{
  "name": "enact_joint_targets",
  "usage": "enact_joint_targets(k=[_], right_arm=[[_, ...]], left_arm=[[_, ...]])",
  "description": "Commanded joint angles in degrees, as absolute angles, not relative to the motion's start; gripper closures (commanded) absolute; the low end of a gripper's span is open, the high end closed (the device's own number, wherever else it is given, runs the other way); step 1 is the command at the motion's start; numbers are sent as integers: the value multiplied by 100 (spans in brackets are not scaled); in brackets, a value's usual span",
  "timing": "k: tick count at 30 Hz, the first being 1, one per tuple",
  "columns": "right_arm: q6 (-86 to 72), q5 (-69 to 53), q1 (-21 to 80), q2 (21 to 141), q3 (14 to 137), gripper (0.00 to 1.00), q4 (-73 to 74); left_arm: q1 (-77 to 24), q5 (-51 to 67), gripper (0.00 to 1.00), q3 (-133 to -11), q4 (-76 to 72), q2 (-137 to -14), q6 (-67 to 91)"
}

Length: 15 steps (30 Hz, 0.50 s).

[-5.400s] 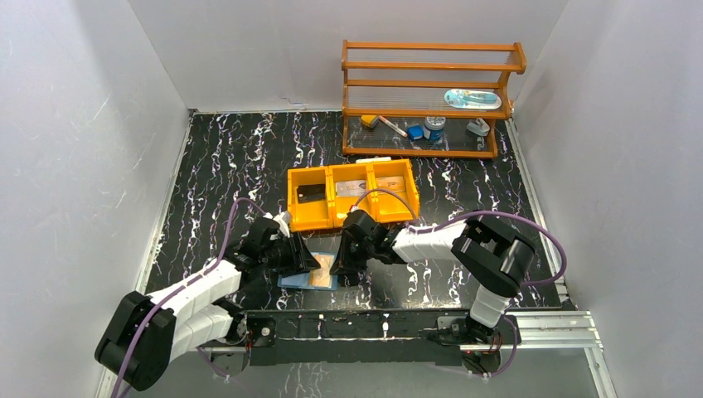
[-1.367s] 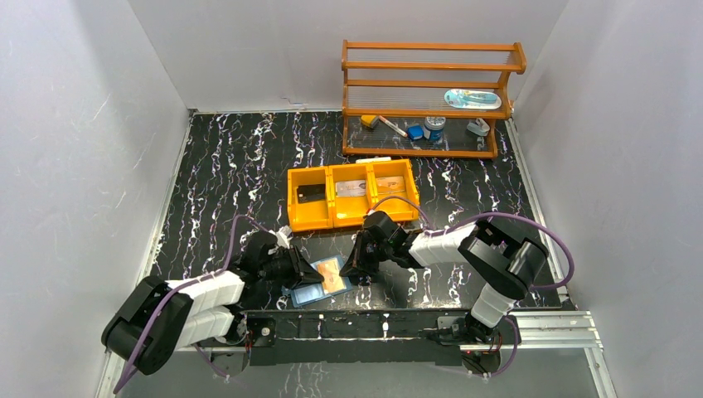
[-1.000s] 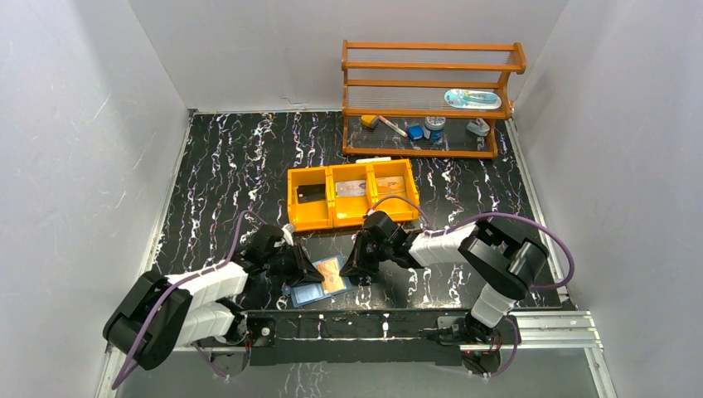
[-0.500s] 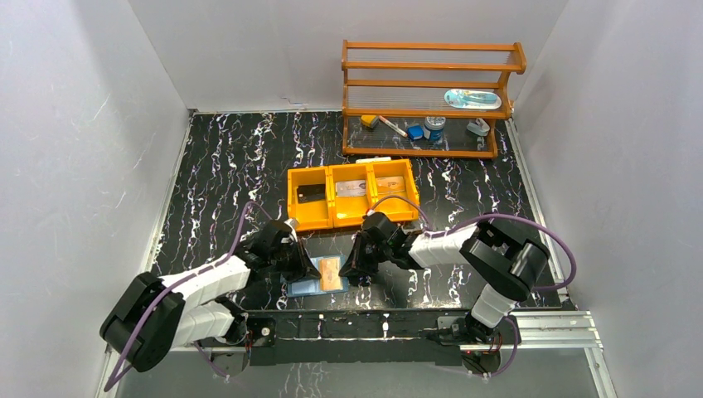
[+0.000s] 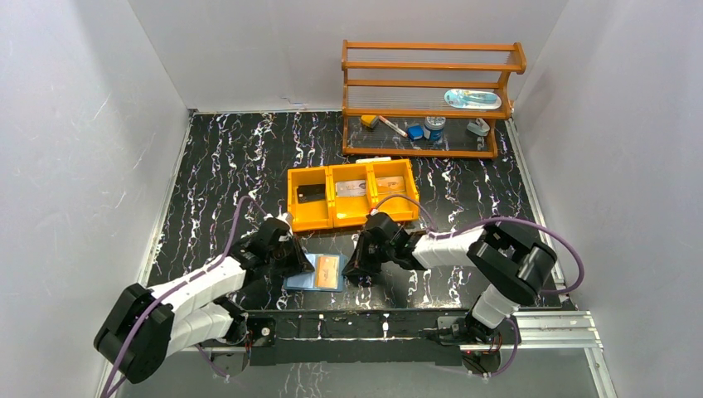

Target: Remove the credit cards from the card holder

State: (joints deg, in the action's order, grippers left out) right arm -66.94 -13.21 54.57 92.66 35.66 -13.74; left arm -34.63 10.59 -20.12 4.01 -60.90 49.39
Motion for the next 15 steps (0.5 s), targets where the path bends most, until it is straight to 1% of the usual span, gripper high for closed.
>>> enact_joint_targets(k=[1,3,6,8,10,13,15], right_arm=[[-6346,-1105,5376,8789,3636,98,-965],[-6179,-1130,5379,8728,3828,90,-754],[-6067,-1162,5402,8739,4131,77,-571],[-6062,-1294,5410,8809,4217,72,-721],[-6048,-1444,5421,9002,4356,70,-823],[-6005,-1516,5483,9365,4635,67,-709],[-6002,-1519,5513,9560,4724,66,-671]], left_arm=[[-3464,698,97,-2399,1150,-5822,4608],[-3465,528,86,-2542,1428,-5657,4532],[-3463,296,65,-2788,1756,-5474,4410],[-3465,182,57,-2926,1927,-5412,4323],[-3459,6,51,-3016,2141,-5400,4298],[-3455,-246,46,-3004,2381,-5481,4361],[-3440,-332,45,-2952,2479,-5574,4427]])
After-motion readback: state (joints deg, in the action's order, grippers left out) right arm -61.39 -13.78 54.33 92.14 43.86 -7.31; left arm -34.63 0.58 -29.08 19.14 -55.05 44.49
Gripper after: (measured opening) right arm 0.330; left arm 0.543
